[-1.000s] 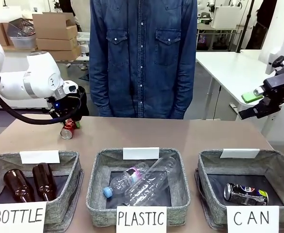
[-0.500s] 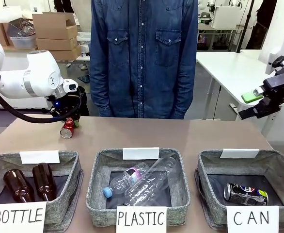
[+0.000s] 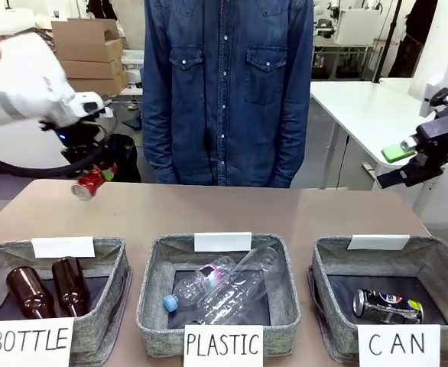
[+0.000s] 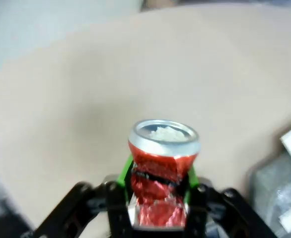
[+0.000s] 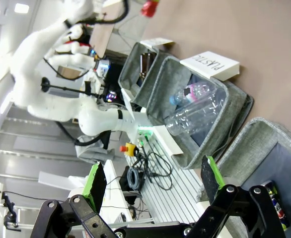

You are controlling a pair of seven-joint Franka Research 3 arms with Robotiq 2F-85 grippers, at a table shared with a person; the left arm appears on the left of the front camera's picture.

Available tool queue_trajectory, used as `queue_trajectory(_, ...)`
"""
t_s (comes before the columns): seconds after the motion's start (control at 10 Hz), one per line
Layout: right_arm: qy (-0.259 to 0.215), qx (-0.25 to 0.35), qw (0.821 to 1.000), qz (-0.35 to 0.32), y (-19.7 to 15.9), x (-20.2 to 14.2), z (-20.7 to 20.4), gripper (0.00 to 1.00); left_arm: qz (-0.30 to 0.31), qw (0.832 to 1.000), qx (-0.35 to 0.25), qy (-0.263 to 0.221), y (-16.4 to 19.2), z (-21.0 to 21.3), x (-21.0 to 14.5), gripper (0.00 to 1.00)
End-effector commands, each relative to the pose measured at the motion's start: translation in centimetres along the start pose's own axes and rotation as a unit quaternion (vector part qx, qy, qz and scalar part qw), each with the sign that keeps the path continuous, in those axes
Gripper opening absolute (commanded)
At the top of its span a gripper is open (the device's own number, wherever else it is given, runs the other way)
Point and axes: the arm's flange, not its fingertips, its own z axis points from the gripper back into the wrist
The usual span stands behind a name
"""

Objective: Sort the can waste into the basket.
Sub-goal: Pick up the can waste from the table and place it in the right Fabric basket.

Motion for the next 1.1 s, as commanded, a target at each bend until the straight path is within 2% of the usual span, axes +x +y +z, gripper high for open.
queue_trajectory(0.0,0.004,0.000,1.000,0.009,-0.1,0.0,0.1,1.00,-0.134,0.989,-0.056,-0.031,-4.7,6.6,-11.1,0.00)
queue_trajectory(0.1,0.004,0.000,1.000,0.009,-0.1,0.0,0.1,1.00,-0.214,0.973,-0.081,-0.031,-7.1,7.4,-14.5,0.00)
queue_trajectory(0.2,0.004,0.000,1.000,0.009,-0.1,0.0,0.1,1.00,-0.306,0.946,-0.101,-0.037,-9.7,7.5,-18.0,0.00)
queue_trajectory(0.3,0.004,0.000,1.000,0.009,-0.1,0.0,0.1,1.00,-0.375,0.922,-0.081,-0.044,-11.3,6.9,-20.1,0.00)
queue_trajectory(0.4,0.004,0.000,1.000,0.009,-0.1,0.0,0.1,1.00,-0.424,0.903,-0.059,-0.029,-12.4,6.0,-21.1,0.00)
queue_trajectory(0.5,0.004,0.000,1.000,0.009,-0.1,0.0,0.1,1.00,-0.433,0.900,-0.034,-0.034,-12.4,5.7,-21.2,0.00)
queue_trajectory(0.6,0.004,0.000,1.000,0.009,-0.1,0.0,0.1,1.00,-0.393,0.917,-0.042,-0.050,-11.5,6.0,-20.4,0.00)
queue_trajectory(0.7,0.004,0.000,1.000,0.009,-0.1,0.0,0.1,1.00,-0.418,0.906,-0.064,-0.017,-13.5,6.8,-21.1,0.00)
queue_trajectory(1.0,0.004,0.000,1.000,0.009,-0.1,0.0,0.1,1.00,-0.418,0.906,-0.064,-0.017,-13.5,6.8,-21.1,0.00)
